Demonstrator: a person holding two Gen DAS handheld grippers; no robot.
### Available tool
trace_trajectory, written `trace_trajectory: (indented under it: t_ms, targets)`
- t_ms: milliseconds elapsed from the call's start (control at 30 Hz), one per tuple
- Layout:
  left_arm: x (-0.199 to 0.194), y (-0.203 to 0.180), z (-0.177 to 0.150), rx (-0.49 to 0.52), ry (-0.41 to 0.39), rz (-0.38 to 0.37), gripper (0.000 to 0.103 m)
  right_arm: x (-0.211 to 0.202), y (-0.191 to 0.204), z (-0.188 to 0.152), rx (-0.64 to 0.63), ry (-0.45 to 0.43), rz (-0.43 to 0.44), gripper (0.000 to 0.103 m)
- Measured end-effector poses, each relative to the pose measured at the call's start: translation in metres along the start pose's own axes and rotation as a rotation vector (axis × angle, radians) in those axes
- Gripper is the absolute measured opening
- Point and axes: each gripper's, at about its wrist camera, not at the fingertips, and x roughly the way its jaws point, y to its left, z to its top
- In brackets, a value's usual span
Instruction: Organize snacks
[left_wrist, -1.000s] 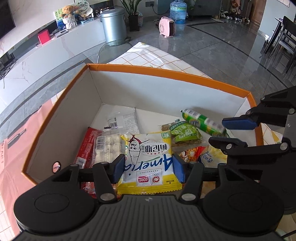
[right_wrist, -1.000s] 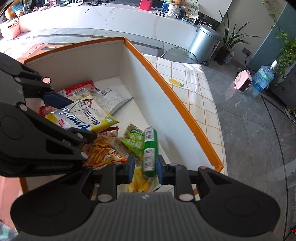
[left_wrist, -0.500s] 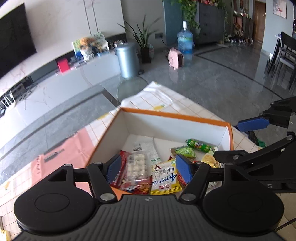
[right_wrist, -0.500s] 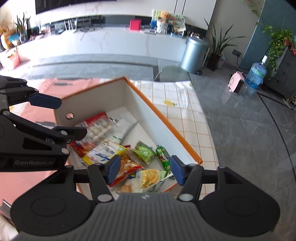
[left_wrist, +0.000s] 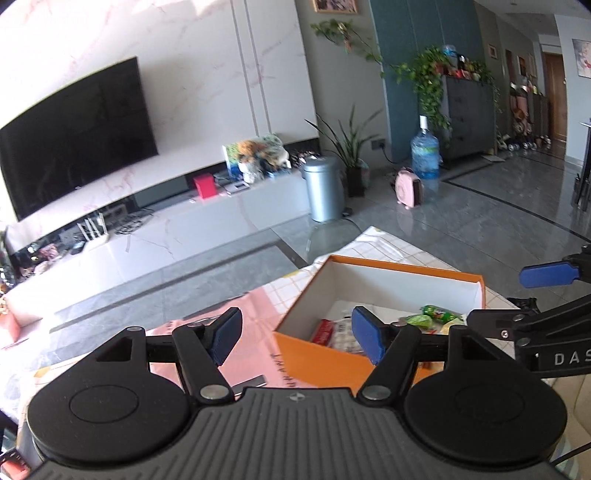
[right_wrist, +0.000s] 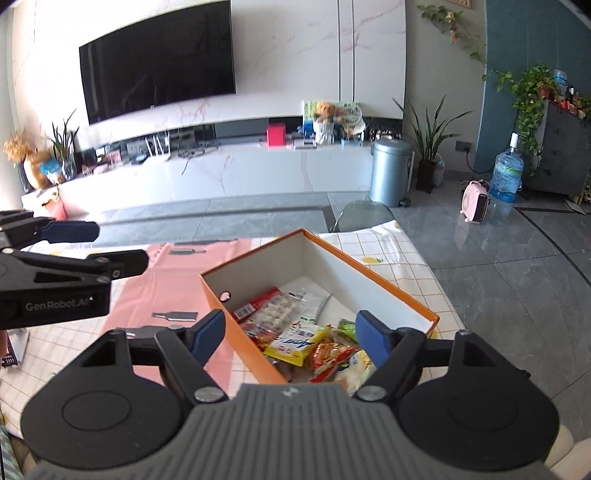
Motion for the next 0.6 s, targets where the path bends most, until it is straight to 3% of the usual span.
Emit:
trace_trajectory:
  t_ms: [267, 367, 600]
  targets:
    - [-0.033, 0.013, -0.035, -0.045, -0.05, 0.11, 0.085, -0.025, 0.037, -0.044, 0.043, -0.095, -0.017, 0.083]
    - [-0.038, 0.02, -0.052, -0.095, -0.048, 0.119, 0.089, -0.029, 0.047, -0.06, 0.061, -0.117, -0.029, 0.088]
    - [-0.039, 0.032, -0.092, -0.181, -0.007, 0.121, 0.089, -0.023, 0.07, -0.089, 0.041, -0.101, -0.029, 0.088]
